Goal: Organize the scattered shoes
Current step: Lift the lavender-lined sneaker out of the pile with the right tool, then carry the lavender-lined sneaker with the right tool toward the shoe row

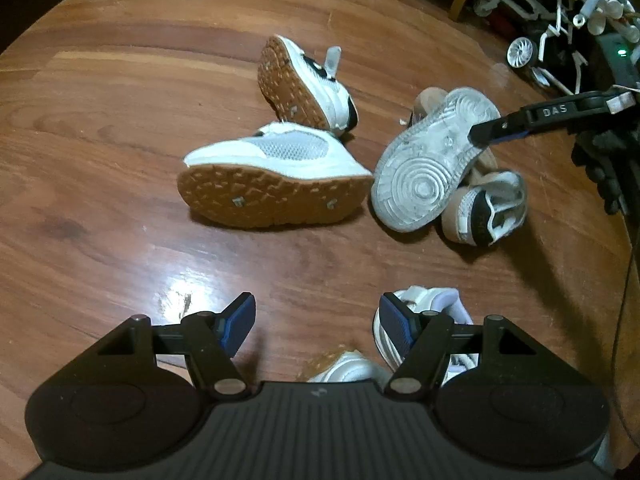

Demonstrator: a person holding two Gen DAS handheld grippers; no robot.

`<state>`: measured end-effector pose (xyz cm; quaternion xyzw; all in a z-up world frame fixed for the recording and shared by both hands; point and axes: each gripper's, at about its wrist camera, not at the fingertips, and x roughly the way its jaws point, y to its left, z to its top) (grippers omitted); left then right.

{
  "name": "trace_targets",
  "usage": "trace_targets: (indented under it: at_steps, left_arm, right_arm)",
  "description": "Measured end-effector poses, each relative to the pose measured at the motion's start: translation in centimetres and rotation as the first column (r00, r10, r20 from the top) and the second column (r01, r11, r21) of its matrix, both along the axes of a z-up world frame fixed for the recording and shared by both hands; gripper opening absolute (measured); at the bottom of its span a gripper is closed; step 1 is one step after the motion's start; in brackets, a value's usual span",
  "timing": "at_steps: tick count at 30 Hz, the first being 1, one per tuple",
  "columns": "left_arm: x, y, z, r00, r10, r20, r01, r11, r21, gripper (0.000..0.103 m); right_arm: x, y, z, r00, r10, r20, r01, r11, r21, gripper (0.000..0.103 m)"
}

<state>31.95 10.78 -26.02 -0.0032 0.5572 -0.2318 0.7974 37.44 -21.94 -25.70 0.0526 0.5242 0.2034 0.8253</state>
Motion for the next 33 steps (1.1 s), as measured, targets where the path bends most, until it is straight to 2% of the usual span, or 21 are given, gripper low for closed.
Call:
trace_targets:
  at_steps: [1, 2, 6, 10, 14, 17, 20, 23, 26, 28, 30, 33]
  left_arm:
    - [0.0, -0.1, -0.1, 1.0, -0.002, -0.002, 0.002, 1.0, 0.001, 0.068]
    - [0.0, -0.1, -0.1, 1.0, -0.001, 0.0, 0.001, 1.0, 0.002, 0.068]
    - [-0.1, -0.4, 0.3, 1.0, -0.001, 0.008, 0.001, 1.0, -0.006, 0.068]
    - [-0.3, -0.6, 0.7, 1.0, -0.005, 0.014, 0.005, 1.0, -0.014, 0.068]
    - [-0.7, -0.2, 0.7, 1.0, -0.006, 0.014, 0.006, 1.0, -0.02, 0.068]
    - [-0.8, 0.3, 0.6, 1.0, 0.001, 0.012, -0.001, 1.0, -0.019, 0.068]
    - [-0.8, 0.8, 0.4, 1.0, 0.01, 0.009, -0.01, 1.0, -0.016, 0.068]
    - [-0.4, 1.0, -0.1, 1.0, 0.014, 0.002, -0.014, 1.0, -0.012, 0.068]
    - [-0.2, 1.0, -0.6, 1.0, 0.012, -0.008, -0.012, 1.0, -0.008, 0.068]
    - [-0.1, 0.9, -0.9, 1.0, 0.012, -0.013, -0.012, 1.0, -0.006, 0.068]
    - [0.0, 0.8, -1.1, 1.0, 0.011, -0.017, -0.011, 1.0, -0.009, 0.068]
    - [0.0, 0.7, -1.2, 1.0, 0.004, -0.019, -0.004, 1.0, -0.009, 0.068]
  right_arm:
    - [-0.1, 0.6, 0.4, 1.0, 0.027, 0.015, -0.027, 1.0, 0.003, 0.038]
    - [-0.3, 1.1, 0.7, 0.998, 0.054, 0.029, -0.054, 0.999, 0.005, 0.029]
    - [-0.9, 3.4, 2.2, 0.983, 0.16, 0.088, -0.162, 0.987, 0.009, 0.029]
    - [-1.5, 5.7, 3.7, 0.953, 0.264, 0.146, -0.268, 0.963, 0.008, 0.029]
    - [-0.7, 2.8, 3.2, 0.969, 0.204, 0.139, -0.198, 0.979, -0.058, 0.036]
    - [-0.1, 0.2, 2.7, 0.981, 0.141, 0.131, -0.127, 0.985, -0.113, 0.036]
    - [0.3, -2.6, 1.2, 0.994, 0.041, 0.101, -0.026, 0.989, -0.149, 0.056]
    - [0.4, -4.6, -0.4, 0.998, -0.024, 0.059, 0.032, 0.989, -0.144, 0.058]
    - [-0.2, -3.8, -0.6, 0.993, 0.04, 0.109, -0.026, 0.991, -0.132, 0.058]
    - [-0.5, -1.9, -0.2, 0.975, 0.13, 0.178, -0.101, 0.981, -0.167, 0.058]
    - [-0.7, 0.1, 0.1, 0.936, 0.226, 0.269, -0.16, 0.956, -0.245, 0.058]
    - [-0.3, 2.1, -0.9, 0.888, 0.337, 0.314, -0.225, 0.912, -0.344, 0.059]
